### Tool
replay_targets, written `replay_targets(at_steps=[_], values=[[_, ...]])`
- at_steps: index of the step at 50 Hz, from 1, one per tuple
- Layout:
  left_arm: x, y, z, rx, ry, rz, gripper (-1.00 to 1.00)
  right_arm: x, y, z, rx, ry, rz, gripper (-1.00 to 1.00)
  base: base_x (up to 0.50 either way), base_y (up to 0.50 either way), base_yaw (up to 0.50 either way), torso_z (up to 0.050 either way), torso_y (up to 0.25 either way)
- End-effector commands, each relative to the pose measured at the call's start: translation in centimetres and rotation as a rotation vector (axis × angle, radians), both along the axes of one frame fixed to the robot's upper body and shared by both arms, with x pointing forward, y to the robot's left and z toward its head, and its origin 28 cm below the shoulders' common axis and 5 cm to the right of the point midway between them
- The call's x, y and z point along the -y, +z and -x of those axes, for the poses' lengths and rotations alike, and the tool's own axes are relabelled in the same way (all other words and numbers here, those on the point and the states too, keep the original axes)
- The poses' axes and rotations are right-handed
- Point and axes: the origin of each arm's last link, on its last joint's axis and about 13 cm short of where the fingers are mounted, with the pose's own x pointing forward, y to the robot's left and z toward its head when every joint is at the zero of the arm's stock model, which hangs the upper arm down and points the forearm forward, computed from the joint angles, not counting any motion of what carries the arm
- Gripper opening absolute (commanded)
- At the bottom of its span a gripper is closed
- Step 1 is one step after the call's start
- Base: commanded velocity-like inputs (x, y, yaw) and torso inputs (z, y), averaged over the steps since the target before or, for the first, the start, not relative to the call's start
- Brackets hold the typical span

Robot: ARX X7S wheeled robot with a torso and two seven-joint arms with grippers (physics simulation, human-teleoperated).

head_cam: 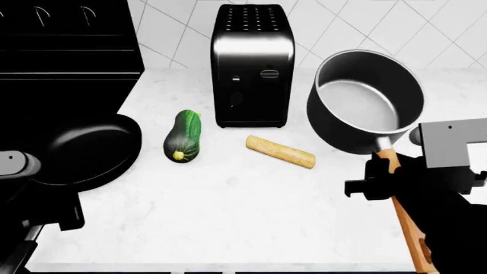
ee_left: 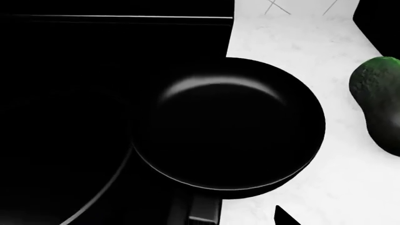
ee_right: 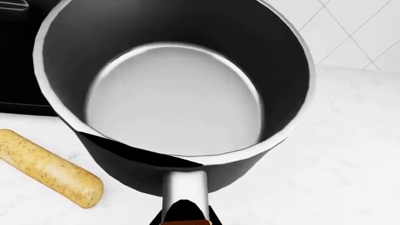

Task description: Place both pans onto different burners. Then place the zucchini and the sausage on different pans.

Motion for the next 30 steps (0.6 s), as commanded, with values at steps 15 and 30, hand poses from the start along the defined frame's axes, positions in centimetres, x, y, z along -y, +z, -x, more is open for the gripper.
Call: replay_targets(at_steps=[15,30], values=[[-0.2,-2.2,-0.6,-0.068,-0.015,0.023,1.0,0.1,0.5,-0.4,0.039,-0.032,0.022,-1.0,0.0,0.0,0.0,0.0,0.001],[0.1,-3.1,-1.9,-0.089,-0.032,0.036,1.0,0.3,0.1,-0.3,0.036,-0.038,0.011,-1.0,0.0,0.0,0.0,0.001,0.001]])
